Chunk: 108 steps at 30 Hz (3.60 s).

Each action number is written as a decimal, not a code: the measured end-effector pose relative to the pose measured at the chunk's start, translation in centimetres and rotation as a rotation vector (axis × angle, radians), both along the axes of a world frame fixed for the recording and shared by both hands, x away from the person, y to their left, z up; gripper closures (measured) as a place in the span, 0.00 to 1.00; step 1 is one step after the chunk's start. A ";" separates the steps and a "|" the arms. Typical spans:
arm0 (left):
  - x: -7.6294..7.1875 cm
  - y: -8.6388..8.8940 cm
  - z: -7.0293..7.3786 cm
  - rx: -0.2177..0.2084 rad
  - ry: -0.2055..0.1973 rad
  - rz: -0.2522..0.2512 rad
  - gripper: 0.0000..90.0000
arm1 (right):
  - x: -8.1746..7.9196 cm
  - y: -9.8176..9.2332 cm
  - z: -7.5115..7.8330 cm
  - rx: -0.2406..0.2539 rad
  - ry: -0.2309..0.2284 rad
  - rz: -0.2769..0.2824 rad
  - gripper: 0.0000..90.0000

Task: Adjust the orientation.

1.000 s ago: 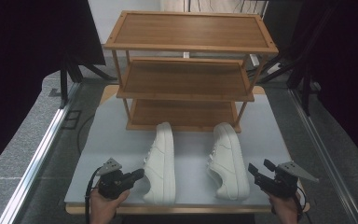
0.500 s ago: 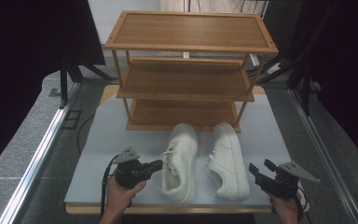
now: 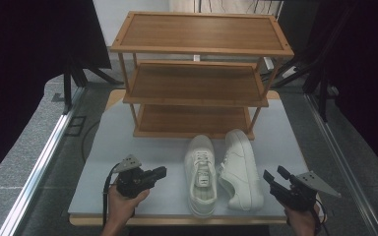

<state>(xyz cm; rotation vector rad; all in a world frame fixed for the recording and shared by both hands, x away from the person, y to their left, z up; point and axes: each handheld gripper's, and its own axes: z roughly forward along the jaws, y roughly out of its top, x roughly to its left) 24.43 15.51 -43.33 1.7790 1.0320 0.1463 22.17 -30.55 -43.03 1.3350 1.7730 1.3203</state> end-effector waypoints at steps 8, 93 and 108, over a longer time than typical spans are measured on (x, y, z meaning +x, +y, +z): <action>0.2 0.9 -1.0 0.022 0.025 0.015 0.89 | -0.9 2.5 1.6 -0.034 -0.018 0.111 0.63; 3.9 -6.9 -0.3 0.192 0.027 -0.105 0.63 | -2.6 10.4 0.8 0.013 0.063 0.330 0.69; 3.5 -5.4 -0.1 0.232 -0.038 0.002 0.90 | -2.5 8.9 1.4 0.019 0.037 0.274 0.66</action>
